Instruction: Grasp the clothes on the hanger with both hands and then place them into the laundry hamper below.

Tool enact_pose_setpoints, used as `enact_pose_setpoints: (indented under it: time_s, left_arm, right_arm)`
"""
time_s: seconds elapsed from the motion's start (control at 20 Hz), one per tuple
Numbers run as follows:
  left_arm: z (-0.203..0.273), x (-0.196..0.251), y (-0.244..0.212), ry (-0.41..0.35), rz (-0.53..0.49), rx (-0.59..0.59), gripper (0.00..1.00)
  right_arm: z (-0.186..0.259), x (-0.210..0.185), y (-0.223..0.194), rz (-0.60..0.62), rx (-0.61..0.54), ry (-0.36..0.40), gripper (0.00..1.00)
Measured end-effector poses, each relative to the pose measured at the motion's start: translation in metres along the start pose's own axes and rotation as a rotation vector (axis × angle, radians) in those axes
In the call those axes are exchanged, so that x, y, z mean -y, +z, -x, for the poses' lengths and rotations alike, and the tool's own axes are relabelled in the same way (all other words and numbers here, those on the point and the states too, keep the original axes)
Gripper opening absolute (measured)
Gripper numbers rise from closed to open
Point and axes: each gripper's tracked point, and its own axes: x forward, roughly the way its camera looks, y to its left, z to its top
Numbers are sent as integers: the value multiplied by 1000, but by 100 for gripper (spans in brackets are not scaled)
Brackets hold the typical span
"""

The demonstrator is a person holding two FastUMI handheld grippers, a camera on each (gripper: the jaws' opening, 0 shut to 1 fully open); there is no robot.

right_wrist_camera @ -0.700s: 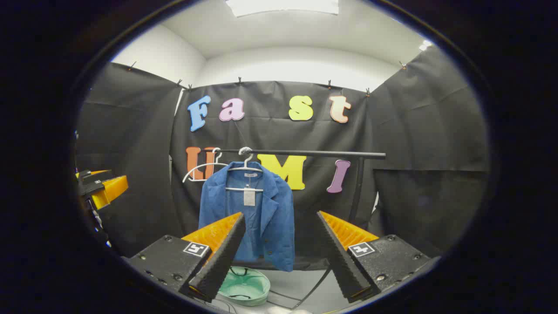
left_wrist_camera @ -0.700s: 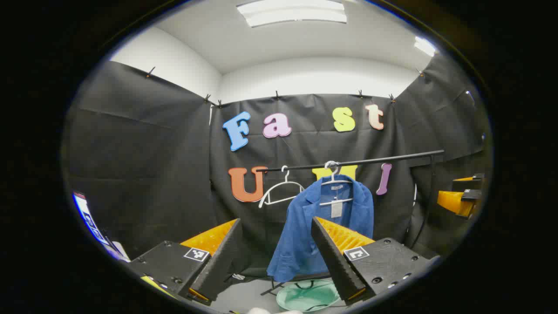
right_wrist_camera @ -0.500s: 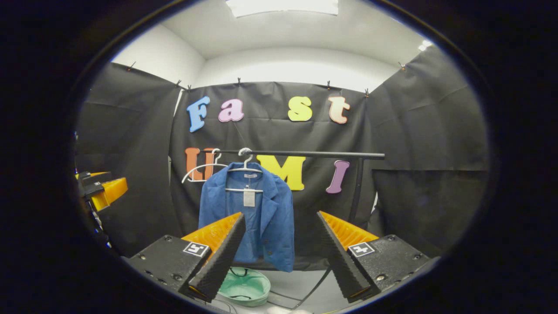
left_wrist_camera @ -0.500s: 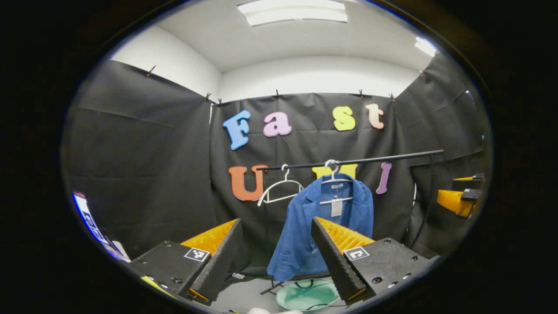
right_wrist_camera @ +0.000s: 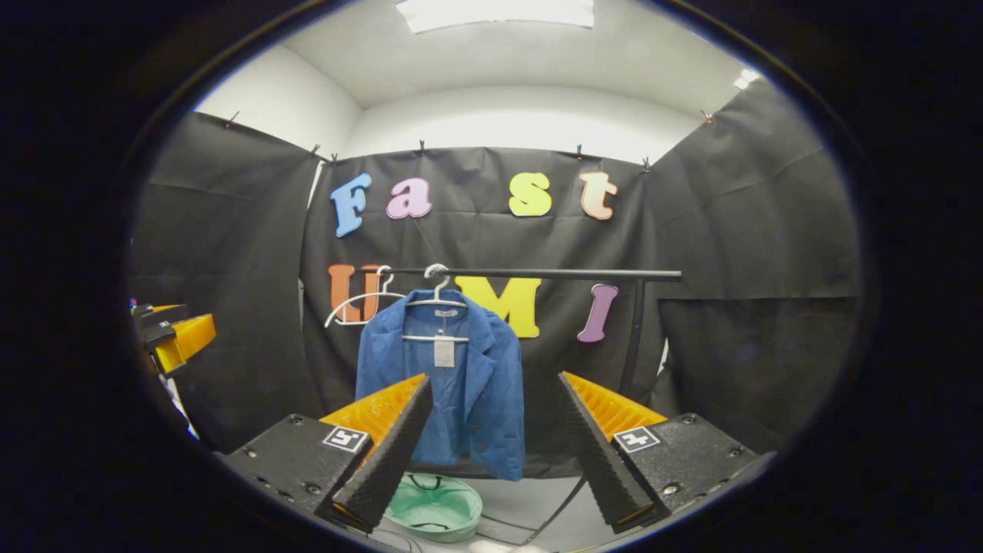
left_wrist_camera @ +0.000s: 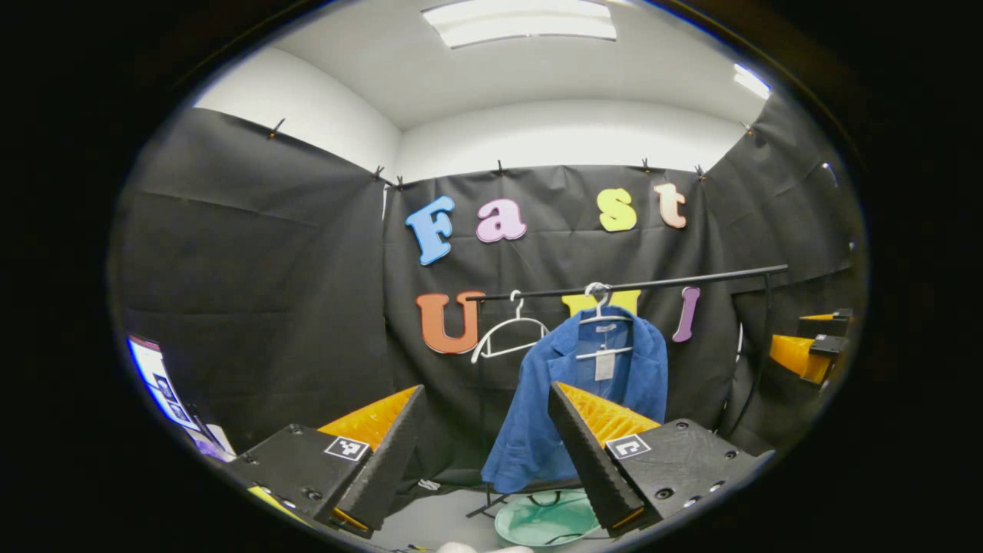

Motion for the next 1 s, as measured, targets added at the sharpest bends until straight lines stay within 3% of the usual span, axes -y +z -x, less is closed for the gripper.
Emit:
enact_pose_setpoints:
  time_s: [0.25,0.55,0.6,0.65,1.0]
  left_arm:
    - [-4,4,-8,-6,0,-12,100]
    - [-26,36,-33,-48,16,-44,100]
    - [-33,43,-34,-54,17,-42,96]
    - [-41,48,-34,-56,14,-36,100]
    - [-115,92,-31,-47,48,50,100]
  right_arm:
    - [-3,4,-9,4,-17,-9,100]
    - [-34,16,-53,23,-110,-5,100]
    - [-43,17,-58,20,-114,1,100]
    - [-55,18,-62,19,-122,7,100]
    - [-156,14,-78,25,-111,87,100]
